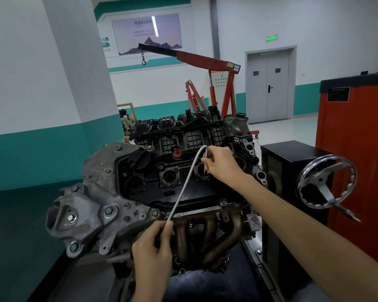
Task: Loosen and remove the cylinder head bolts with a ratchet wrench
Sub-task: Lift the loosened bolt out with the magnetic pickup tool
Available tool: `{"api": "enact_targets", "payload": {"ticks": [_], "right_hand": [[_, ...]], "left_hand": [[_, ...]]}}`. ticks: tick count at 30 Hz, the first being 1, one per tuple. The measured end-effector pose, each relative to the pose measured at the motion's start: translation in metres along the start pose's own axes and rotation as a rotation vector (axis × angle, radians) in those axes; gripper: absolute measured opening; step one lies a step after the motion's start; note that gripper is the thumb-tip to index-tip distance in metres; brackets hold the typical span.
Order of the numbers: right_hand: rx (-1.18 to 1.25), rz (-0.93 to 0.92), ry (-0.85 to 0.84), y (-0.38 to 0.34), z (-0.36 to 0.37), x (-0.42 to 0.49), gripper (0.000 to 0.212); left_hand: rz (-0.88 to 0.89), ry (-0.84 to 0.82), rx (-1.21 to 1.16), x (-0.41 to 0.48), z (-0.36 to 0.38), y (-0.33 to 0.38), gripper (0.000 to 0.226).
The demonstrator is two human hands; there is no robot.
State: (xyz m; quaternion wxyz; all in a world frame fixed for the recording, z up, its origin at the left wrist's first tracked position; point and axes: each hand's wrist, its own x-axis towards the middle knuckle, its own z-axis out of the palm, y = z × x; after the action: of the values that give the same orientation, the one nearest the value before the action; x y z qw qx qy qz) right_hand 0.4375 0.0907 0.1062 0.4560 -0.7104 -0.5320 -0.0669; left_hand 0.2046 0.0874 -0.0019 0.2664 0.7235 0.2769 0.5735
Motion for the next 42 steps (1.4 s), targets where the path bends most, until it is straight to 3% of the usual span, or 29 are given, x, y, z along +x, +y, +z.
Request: {"api": "enact_targets", "payload": {"ticks": [4, 17, 27, 33, 37, 42], "right_hand": [[0.06, -0.011, 0.05, -0.003, -0.003, -0.003, 0.014], [0.129, -0.089, 0.161, -0.031, -0.035, -0.015, 0.006], [0.168, -0.132, 0.227, -0.045, -0.042, -0.015, 0.007], [0.122, -0.193, 0.227, -0.058, -0.038, -0.016, 0.008], [0.13, -0.241, 0.226, -0.068, -0.04, -0.016, 0.014], [0.345, -0.296, 0.199, -0.075, -0.047, -0.015, 0.014]], "left_hand": [[-0.004, -0.015, -0.041, -0.006, 0.002, 0.002, 0.016], [0.101, 0.036, -0.079, -0.008, -0.017, 0.032, 0.008], [0.022, -0.054, -0.098, 0.0, -0.02, 0.055, 0.031], [0.1, -0.076, -0.167, 0.03, -0.01, 0.089, 0.034], [0.139, -0.019, -0.211, 0.051, -0.005, 0.103, 0.035], [0.197, 0.138, -0.18, 0.067, -0.014, 0.105, 0.034]]}}
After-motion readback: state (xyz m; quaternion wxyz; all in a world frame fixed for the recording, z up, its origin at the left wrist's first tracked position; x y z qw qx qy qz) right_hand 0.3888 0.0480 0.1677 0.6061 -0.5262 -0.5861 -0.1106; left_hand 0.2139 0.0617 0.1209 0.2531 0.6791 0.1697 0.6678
